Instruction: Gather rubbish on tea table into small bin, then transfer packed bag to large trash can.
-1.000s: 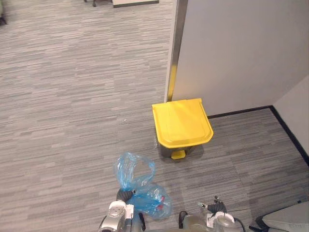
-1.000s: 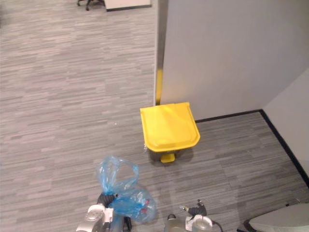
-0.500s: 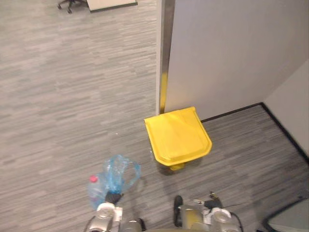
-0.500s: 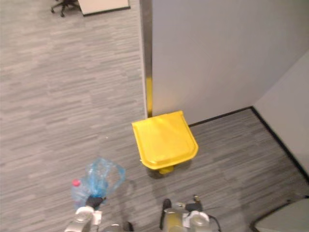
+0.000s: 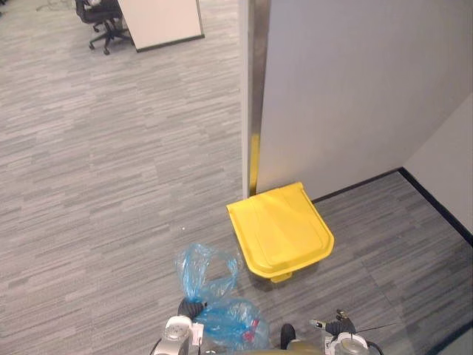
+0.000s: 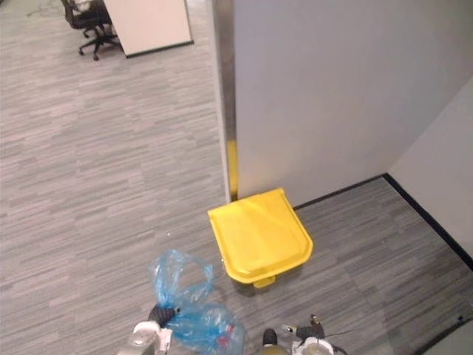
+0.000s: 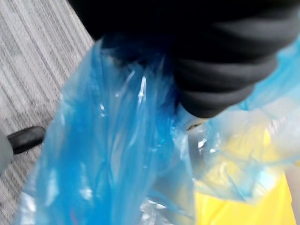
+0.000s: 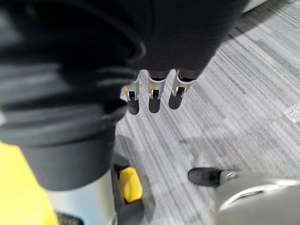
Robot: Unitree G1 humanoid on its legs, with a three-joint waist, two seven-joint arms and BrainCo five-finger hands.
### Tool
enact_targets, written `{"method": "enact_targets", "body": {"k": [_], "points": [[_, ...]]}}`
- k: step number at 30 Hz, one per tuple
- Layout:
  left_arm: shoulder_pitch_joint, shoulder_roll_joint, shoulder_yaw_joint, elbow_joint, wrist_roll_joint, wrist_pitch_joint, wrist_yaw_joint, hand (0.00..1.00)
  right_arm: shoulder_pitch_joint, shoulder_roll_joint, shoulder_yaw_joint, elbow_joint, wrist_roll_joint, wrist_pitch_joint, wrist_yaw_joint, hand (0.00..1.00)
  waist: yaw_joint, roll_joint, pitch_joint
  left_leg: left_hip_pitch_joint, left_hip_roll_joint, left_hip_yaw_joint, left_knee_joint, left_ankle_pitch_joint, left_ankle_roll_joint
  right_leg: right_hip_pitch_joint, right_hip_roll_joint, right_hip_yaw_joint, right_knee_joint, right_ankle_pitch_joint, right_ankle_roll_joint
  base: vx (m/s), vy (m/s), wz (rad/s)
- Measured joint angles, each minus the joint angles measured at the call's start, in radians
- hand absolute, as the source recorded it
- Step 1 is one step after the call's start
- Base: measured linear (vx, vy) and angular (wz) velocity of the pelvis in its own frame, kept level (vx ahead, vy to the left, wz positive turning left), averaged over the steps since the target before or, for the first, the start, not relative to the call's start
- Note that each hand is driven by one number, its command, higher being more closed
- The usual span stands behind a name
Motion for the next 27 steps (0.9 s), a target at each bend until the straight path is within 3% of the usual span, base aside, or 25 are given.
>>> {"method": "enact_targets", "body": {"k": [3, 6, 9, 14, 17, 22, 23, 24, 25, 27], "points": [[0.021, 0.022, 0.0, 0.0, 0.001, 0.005, 0.001, 1.0, -0.002, 0.03, 0.005, 0.001, 0.0, 0.003, 0.003, 0.0, 0.018, -0.033, 0.001, -0.005, -0.007, 0.001, 0.0, -0.001, 0.001, -0.01, -0.006, 0.007, 0.0, 0.0, 0.0, -0.07, 0.028, -0.05], [0.027, 0.023, 0.001, -0.001, 0.0, 0.005, 0.012, 1.0, -0.016, 0.017, 0.005, 0.001, -0.001, 0.003, 0.002, 0.0, 0.02, -0.033, 0.007, -0.034, 0.0, 0.003, 0.026, -0.007, 0.011, -0.067, -0.007, 0.013, 0.072, -0.013, 0.009, -0.08, -0.007, -0.08], [0.026, 0.038, 0.001, -0.004, -0.002, 0.005, 0.021, 1.0, -0.022, 0.015, 0.017, 0.001, -0.001, 0.005, 0.0, 0.0, 0.017, -0.036, 0.015, -0.048, -0.002, 0.0, 0.059, -0.017, 0.018, -0.137, -0.025, 0.019, 0.231, -0.077, 0.011, -0.13, -0.024, 0.07], [0.025, 0.039, 0.003, -0.019, -0.002, 0.001, 0.024, 1.0, -0.022, 0.015, 0.032, 0.001, -0.002, 0.005, 0.0, 0.0, 0.016, -0.037, 0.016, -0.049, -0.008, -0.016, 0.066, -0.037, 0.021, -0.137, -0.034, 0.008, 0.24, -0.1, 0.007, -0.13, -0.017, 0.04], [0.031, 0.039, 0.004, -0.019, -0.002, 0.001, 0.024, 1.0, -0.022, 0.016, 0.032, 0.001, -0.002, 0.006, 0.0, 0.0, 0.019, -0.053, 0.023, -0.053, -0.009, -0.016, 0.069, -0.041, 0.023, -0.137, -0.035, 0.01, 0.238, -0.097, 0.008, -0.12, -0.001, -0.05], [0.051, 0.035, 0.0, -0.017, -0.002, 0.006, 0.015, 1.0, -0.027, 0.014, 0.032, 0.001, -0.001, 0.006, -0.001, 0.0, 0.017, -0.086, 0.035, -0.048, -0.026, -0.001, 0.107, -0.084, 0.032, -0.196, -0.079, 0.022, 0.393, -0.141, 0.037, -0.05, 0.01, -0.1], [0.047, 0.034, 0.0, -0.017, -0.002, 0.006, 0.015, 1.0, -0.028, 0.013, 0.028, -0.002, 0.001, 0.006, -0.001, 0.0, 0.014, -0.084, 0.038, -0.032, -0.024, -0.007, 0.106, -0.088, 0.038, -0.202, -0.089, 0.002, 0.428, -0.135, 0.05, 0.04, 0.031, 0.05], [0.041, 0.03, 0.0, -0.018, -0.002, 0.006, 0.016, 1.0, -0.036, 0.009, 0.022, -0.008, 0.001, 0.004, -0.001, 0.0, 0.009, -0.077, 0.049, -0.014, -0.015, -0.011, 0.106, -0.09, 0.044, -0.235, -0.098, -0.022, 0.52, -0.115, 0.089, 0.05, 0.013, 0.07], [0.038, 0.017, 0.001, -0.018, -0.002, 0.006, 0.017, 1.0, -0.044, -0.004, 0.024, -0.013, -0.001, 0.006, -0.004, 0.0, -0.001, -0.052, 0.064, 0.007, 0.014, -0.015, 0.116, -0.1, 0.047, -0.269, -0.084, -0.053, 0.539, -0.133, 0.082, 0.07, 0.006, 0.02], [0.028, 0.018, 0.003, -0.018, -0.002, 0.006, 0.019, 1.0, -0.046, 0.005, 0.024, -0.027, -0.001, 0.006, -0.004, 0.0, 0.005, -0.045, 0.07, 0.024, 0.062, -0.014, 0.147, -0.131, 0.031, -0.3, -0.044, -0.076, 0.449, -0.119, 0.059, 0.11, -0.022, -0.01]]}}
